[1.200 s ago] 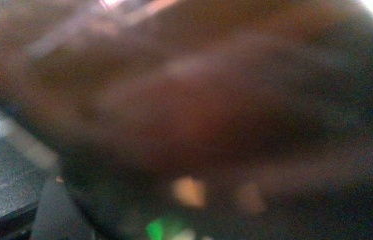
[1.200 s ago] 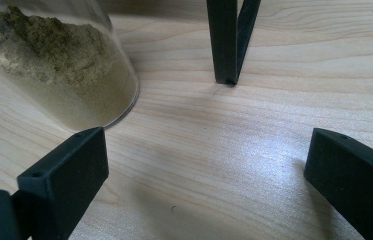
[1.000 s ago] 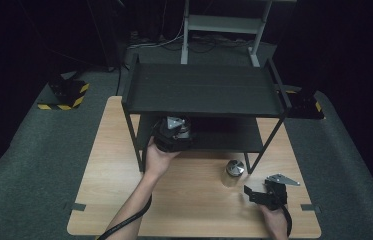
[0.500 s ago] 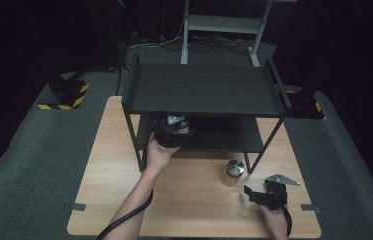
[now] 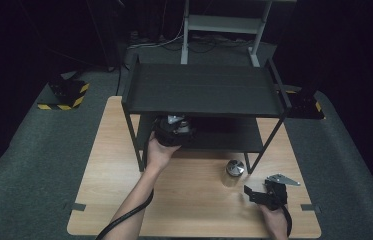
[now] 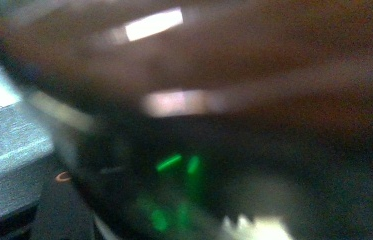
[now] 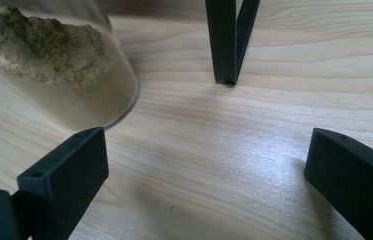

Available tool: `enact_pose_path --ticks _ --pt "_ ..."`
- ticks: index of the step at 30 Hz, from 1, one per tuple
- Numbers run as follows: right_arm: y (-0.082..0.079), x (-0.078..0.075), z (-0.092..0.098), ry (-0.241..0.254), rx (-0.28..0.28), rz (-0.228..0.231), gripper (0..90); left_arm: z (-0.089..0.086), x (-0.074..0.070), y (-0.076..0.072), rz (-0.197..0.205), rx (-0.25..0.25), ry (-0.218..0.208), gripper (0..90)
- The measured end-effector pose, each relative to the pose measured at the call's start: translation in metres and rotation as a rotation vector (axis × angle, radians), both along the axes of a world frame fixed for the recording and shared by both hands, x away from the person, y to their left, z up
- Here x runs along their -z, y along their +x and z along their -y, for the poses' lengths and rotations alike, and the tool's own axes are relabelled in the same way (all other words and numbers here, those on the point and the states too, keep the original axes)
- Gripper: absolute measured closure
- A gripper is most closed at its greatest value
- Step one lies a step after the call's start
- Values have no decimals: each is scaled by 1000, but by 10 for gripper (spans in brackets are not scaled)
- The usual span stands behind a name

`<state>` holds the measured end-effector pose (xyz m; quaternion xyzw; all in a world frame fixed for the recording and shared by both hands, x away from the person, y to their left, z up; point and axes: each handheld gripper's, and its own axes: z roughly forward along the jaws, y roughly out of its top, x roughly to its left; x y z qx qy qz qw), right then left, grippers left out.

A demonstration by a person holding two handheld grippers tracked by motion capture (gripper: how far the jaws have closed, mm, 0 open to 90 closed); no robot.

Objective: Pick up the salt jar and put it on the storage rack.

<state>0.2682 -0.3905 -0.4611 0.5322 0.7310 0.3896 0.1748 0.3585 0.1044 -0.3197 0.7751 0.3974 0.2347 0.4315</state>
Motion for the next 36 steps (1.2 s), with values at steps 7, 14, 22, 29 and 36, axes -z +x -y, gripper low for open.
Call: enact_pose_path --ticks 7,14,22,29,36 --pt "0 0 0 0 0 0 40 2 -2 -2 3 0 13 243" --pt "0 0 -1 -3 0 0 40 -2 -4 -3 -9 7 11 144" --pt "0 0 -1 -5 2 -1 40 -3 0 -10 10 1 -16 103" --pt "0 -1 -2 -9 2 -1 40 -6 1 -18 18 2 -13 86" --pt "0 -1 -3 -10 3 -2 40 -11 2 -29 20 -9 -16 77"
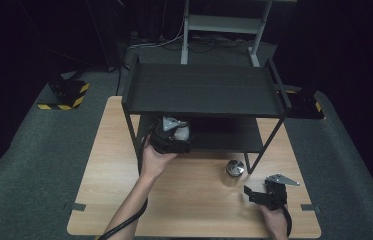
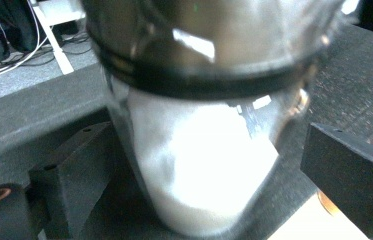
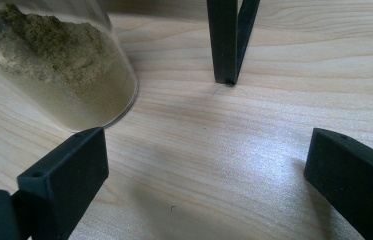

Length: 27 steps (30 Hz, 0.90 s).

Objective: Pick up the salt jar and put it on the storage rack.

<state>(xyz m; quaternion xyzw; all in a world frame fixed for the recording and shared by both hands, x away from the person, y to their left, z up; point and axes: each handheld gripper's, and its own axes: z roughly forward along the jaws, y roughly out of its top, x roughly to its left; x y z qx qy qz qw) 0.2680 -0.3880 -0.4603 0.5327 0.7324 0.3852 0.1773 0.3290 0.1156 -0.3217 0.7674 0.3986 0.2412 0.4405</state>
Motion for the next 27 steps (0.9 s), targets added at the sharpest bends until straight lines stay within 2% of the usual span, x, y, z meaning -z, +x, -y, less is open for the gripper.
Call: enact_pose_path --ticks 4,5,6,12,19,24,27 --pt "0 0 0 0 0 0 40 -5 2 -9 0 -6 -13 74" --pt "0 0 0 -1 0 0 40 -6 4 -12 -10 -16 -35 73" --pt "0 0 0 -1 0 0 40 -8 5 -14 -5 -11 -37 73" --pt "0 0 0 -2 0 0 40 -16 8 -26 -2 -1 -32 70" --pt "0 0 0 -2 0 0 40 -22 15 -49 38 14 -30 70" --pt "0 0 -1 -4 -1 1 40 -26 22 -63 45 31 -39 70" --pt "0 0 -1 -5 -1 1 40 -27 27 -72 54 44 -27 68"
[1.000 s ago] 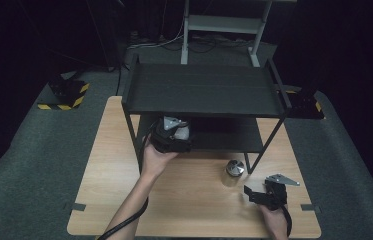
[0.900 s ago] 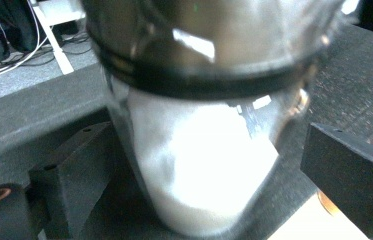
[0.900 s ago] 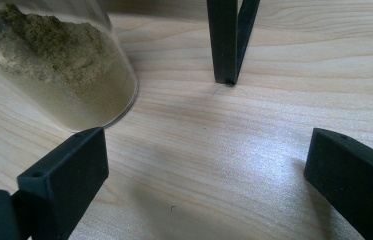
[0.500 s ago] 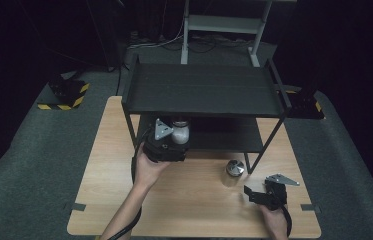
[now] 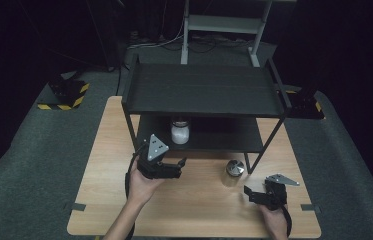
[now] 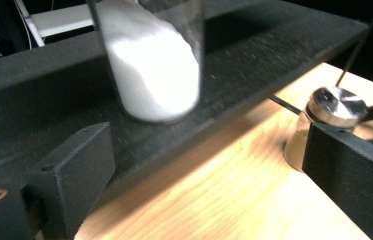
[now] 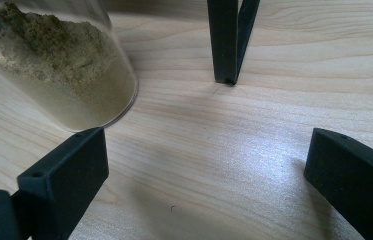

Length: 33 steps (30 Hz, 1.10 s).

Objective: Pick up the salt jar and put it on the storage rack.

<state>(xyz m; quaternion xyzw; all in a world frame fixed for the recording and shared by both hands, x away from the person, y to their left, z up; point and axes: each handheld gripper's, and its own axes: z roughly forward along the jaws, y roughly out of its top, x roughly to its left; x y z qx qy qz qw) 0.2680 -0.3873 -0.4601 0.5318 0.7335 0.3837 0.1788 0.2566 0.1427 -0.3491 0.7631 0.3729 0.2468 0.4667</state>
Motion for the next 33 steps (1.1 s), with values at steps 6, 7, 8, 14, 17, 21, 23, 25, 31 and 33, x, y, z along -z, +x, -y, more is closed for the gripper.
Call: enact_pose_path --ticks 6,7,8,14,17,21,23,25,31,33 --pt "0 0 -1 -4 0 0 40 -4 14 -13 -2 11 3 67" --pt "0 0 -1 -4 0 0 40 -5 17 -14 -6 10 -2 67" --pt "0 0 -1 -4 0 0 40 -6 19 -15 -10 10 -7 67" --pt "0 0 -1 -7 0 1 40 -11 38 -22 -36 10 -30 67" --pt "0 0 -1 -5 1 0 40 -13 49 -22 -62 4 -26 67" --pt "0 0 -2 -10 0 2 40 -14 65 -21 -107 -22 -13 65" --pt "0 0 -2 -11 0 2 40 -14 71 -20 -122 -32 -14 64" --pt "0 0 -2 -12 0 2 40 -15 77 -19 -136 -41 -21 63" --pt "0 -1 -3 -14 1 2 41 -14 89 -14 -158 -67 -16 62" --pt "0 -1 -3 -16 1 2 41 -13 93 -12 -163 -77 -15 62"
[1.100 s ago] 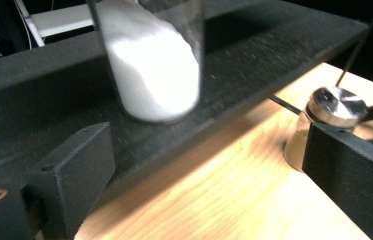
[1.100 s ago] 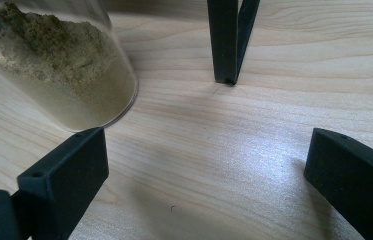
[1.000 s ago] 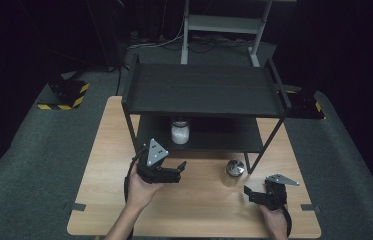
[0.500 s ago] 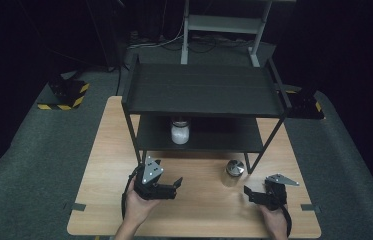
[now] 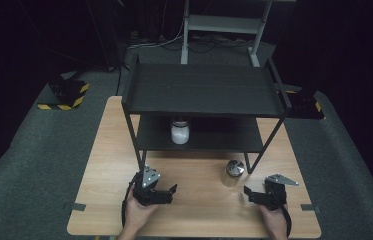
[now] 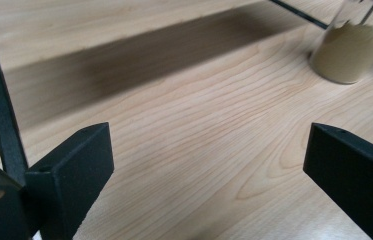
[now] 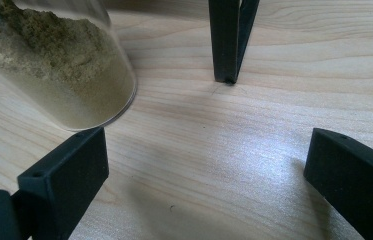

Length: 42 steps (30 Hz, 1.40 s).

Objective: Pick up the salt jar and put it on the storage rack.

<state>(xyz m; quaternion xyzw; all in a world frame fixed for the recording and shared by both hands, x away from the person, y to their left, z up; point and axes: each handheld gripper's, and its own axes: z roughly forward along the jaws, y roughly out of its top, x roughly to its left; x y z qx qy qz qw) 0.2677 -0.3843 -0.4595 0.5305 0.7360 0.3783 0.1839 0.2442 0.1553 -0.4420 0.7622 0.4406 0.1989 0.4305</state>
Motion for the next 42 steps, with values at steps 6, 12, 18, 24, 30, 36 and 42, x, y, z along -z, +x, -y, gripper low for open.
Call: enact_pose_path --ticks 6,12,18,24,30,36,42 --pt "0 0 0 -2 0 0 41 1 10 6 -20 -25 -19 62" --pt "0 0 0 -2 0 0 41 2 17 9 -23 -46 -30 62" --pt "0 0 -1 -7 1 0 42 -3 27 8 -32 -84 -80 66" --pt "0 -1 -2 -10 2 0 43 -4 32 8 -36 -93 -100 66" --pt "-2 -1 -3 -11 6 0 43 -5 35 9 -32 -95 -118 66" --pt "-2 -1 -3 -11 6 0 43 -7 39 9 -33 -98 -144 67" --pt "-2 0 -2 -6 7 1 45 -11 40 13 -58 -94 -178 69"
